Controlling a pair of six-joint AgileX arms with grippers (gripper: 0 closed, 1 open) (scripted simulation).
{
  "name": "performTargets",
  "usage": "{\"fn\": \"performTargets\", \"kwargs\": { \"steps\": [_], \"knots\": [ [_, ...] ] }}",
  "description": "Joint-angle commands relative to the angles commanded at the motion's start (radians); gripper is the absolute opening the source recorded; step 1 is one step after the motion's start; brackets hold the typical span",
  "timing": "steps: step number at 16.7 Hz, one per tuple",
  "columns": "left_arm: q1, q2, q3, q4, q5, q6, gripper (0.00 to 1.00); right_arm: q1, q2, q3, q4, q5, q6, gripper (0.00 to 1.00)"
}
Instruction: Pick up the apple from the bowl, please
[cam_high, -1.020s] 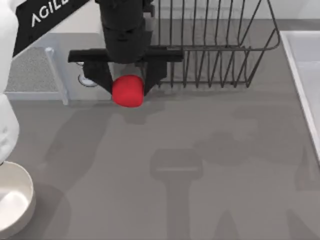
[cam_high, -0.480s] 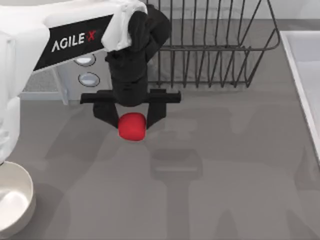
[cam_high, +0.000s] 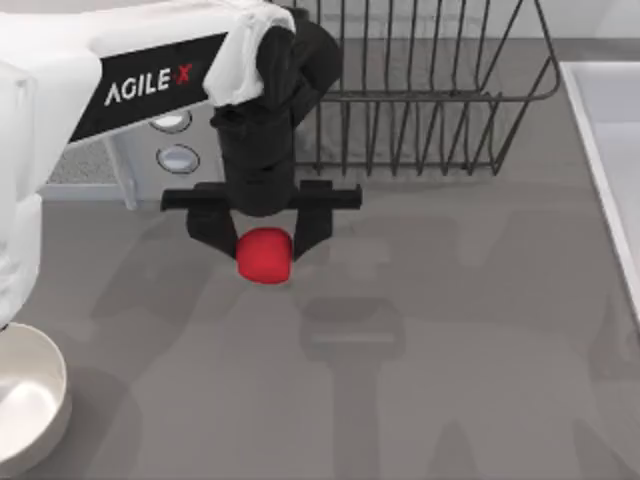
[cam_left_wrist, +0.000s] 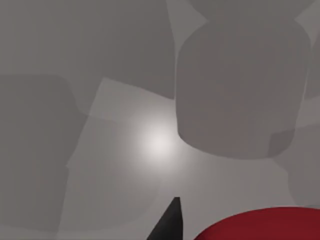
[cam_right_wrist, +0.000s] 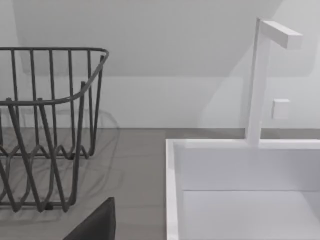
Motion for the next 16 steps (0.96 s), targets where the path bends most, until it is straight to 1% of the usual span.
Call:
{"fn": "performTargets", "kwargs": {
  "steps": [10,11,16],
  "knots": [
    [0.0,0.0,0.0,0.0,0.0,0.0,0.98,0.0,0.0,0.0,0.0,0.0,0.0,1.0],
    [0.0,0.0,0.0,0.0,0.0,0.0,1.0,0.0,0.0,0.0,0.0,0.0,0.0,1.0],
    [0.0,0.0,0.0,0.0,0.0,0.0,1.0,0.0,0.0,0.0,0.0,0.0,0.0,1.0]
  ]
}}
